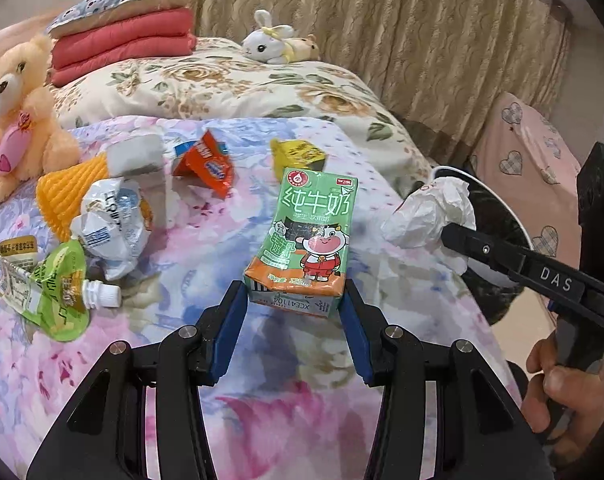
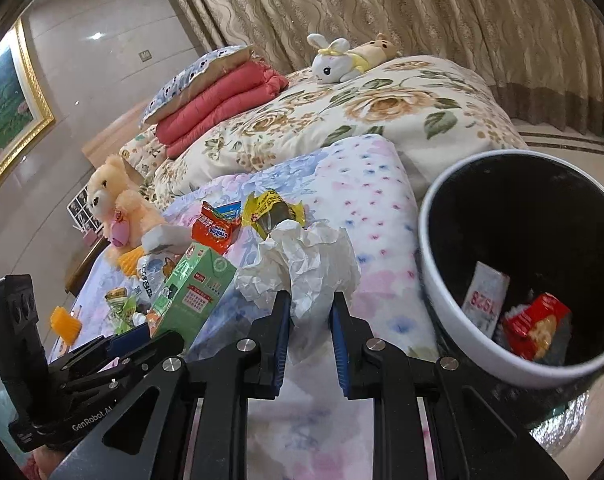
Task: Collect trash
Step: 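Carry the tissue and green milk carton toward the trash bin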
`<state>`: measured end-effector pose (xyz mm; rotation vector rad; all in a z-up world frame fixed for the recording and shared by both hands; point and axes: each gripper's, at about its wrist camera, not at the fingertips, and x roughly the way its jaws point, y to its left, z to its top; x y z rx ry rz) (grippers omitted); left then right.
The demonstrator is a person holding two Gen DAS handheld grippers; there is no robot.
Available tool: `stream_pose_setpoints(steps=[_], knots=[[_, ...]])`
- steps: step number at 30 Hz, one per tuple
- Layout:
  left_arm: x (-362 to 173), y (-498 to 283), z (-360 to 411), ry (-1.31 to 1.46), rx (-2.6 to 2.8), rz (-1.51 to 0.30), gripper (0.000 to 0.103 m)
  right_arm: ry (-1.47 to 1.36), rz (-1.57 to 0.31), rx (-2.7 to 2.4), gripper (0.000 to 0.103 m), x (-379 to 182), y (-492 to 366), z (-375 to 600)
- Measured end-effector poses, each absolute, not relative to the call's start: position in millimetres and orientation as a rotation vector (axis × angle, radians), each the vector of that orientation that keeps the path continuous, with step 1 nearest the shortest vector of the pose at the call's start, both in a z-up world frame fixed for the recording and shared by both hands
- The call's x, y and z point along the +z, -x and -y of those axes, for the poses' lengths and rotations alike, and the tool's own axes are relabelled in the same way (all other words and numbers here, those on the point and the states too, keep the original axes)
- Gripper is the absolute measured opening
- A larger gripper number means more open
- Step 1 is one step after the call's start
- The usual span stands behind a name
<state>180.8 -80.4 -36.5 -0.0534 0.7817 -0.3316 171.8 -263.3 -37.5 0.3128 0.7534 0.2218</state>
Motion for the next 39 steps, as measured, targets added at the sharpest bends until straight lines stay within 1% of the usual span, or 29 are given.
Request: stream_pose_setpoints(steps=[24,39], knots=[[-13,-149,164,-0.053,-0.491,-0.745,0.046,-0.414,-0.689,0.106,0.020,-25,-113,341],[-11,-155,200,-0.095,-0.536,-0.749,0.046,-0.471,-0.666,0.016,0.020,-25,-104,385]])
